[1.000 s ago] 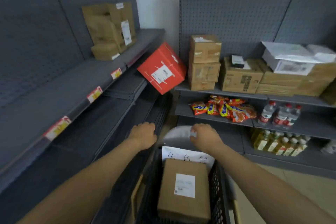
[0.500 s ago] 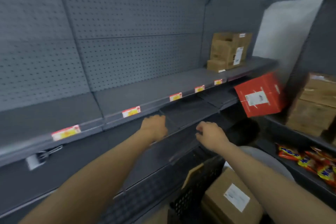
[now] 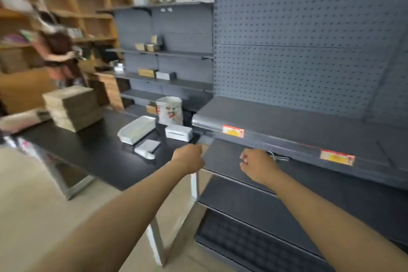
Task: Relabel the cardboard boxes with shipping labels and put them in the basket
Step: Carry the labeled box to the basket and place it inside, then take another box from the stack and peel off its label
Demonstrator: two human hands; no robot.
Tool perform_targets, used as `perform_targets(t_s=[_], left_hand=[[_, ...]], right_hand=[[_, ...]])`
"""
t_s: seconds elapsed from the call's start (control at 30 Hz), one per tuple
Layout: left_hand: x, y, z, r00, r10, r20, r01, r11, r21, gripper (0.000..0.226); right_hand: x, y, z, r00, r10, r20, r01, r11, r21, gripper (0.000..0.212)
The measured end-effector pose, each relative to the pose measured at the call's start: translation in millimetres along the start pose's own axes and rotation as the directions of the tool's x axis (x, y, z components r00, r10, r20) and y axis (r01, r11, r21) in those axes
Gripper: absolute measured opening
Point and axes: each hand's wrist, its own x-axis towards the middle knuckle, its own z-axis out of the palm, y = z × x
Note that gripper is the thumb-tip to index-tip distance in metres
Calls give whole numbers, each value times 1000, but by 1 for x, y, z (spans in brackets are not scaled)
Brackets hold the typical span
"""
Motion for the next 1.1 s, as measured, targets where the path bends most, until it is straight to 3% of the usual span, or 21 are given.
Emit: perform_targets(t_s=[0.2, 0.47, 0.6, 0.9, 1.0, 1.1], left_hand=[[-52, -205, -27, 928, -366, -73, 365, 931, -29, 28], [-112, -397, -32, 715, -696, -72, 689, 718, -102, 37], [-124, -478, -47, 604, -791, -95, 786, 611, -95, 38], [-146, -615, -65, 407, -909, -89, 898, 416, -142, 37], [-146, -665, -68, 381, -921, -82, 910, 389, -143, 38], [-139, -726, -73, 395, -913, -100, 905, 405, -128, 38]], right_hand=[[81, -202, 82, 917, -386, 96, 389, 921, -12, 25], [140, -423, 179, 654, -730, 201, 742, 670, 17, 24], [172, -516, 213, 547, -801, 245, 807, 582, 100, 26], [224, -675, 269, 400, -848, 347, 860, 478, 176, 26], [240, -724, 295, 360, -863, 354, 877, 443, 186, 27], [261, -775, 322, 363, -863, 350, 881, 441, 174, 28]])
